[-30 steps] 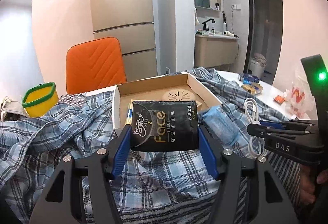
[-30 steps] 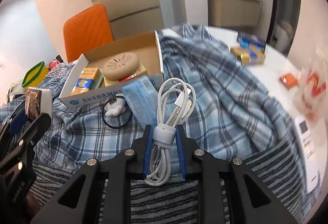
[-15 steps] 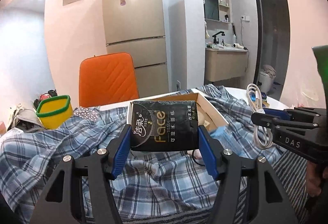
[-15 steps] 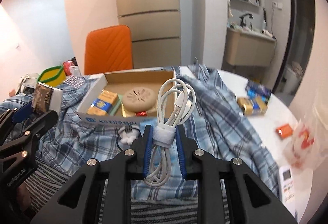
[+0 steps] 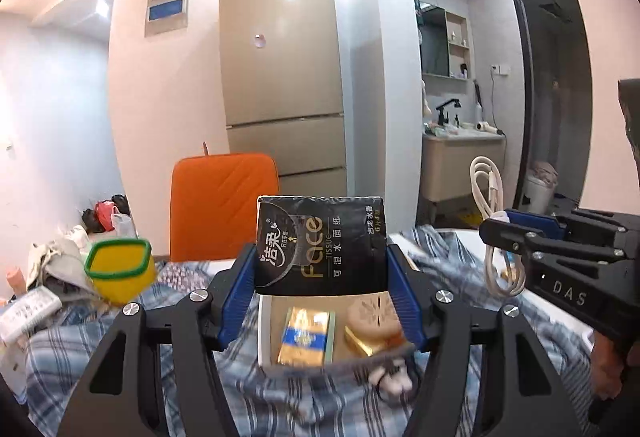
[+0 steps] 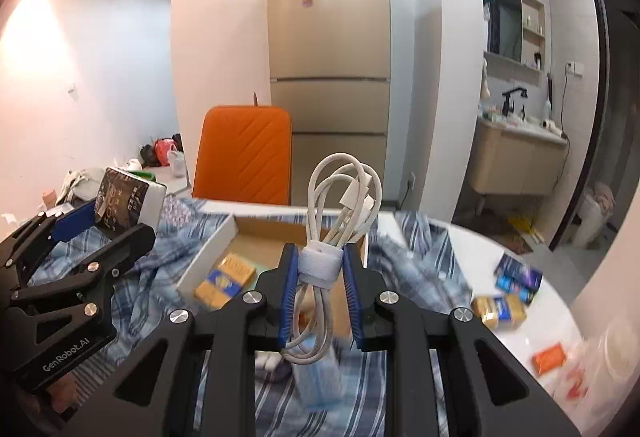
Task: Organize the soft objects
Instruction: 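Carry the tissue pack and white cable over the box and lower them in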
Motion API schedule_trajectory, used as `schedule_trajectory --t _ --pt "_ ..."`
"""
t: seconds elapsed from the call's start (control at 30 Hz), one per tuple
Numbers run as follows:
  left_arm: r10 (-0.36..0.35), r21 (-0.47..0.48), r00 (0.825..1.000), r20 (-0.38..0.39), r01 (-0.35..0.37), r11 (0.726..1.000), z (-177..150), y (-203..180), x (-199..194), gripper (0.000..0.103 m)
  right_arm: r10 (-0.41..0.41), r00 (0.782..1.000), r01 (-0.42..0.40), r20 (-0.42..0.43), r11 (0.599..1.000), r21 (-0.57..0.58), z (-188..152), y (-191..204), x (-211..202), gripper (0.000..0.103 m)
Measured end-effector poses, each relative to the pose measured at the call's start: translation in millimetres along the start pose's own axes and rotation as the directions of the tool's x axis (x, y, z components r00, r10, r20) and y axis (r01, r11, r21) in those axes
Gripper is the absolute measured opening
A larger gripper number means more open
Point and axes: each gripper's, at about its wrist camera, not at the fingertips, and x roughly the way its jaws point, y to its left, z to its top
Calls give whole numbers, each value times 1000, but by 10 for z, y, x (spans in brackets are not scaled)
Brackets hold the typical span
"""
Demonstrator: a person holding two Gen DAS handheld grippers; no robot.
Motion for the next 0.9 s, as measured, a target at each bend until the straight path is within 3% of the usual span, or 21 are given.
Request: schedule_trajectory --t 0.3,0.53,0.77,0.9 --pt "16 -26 1000 0 -16 1000 291 13 375 61 13 999 -12 29 1000 -4 388 -35 262 24" --pt "24 -54 994 -105 -30 998 371 123 727 61 35 999 -34 -28 999 19 516 -80 661 24" --pt "-11 -68 961 -276 -8 998 155 143 1142 61 57 987 -53 -151 998 30 292 -149 1099 24" --pt "-16 -75 928 -372 -13 997 -44 153 1363 61 64 969 -55 -237 997 48 112 -223 1402 24"
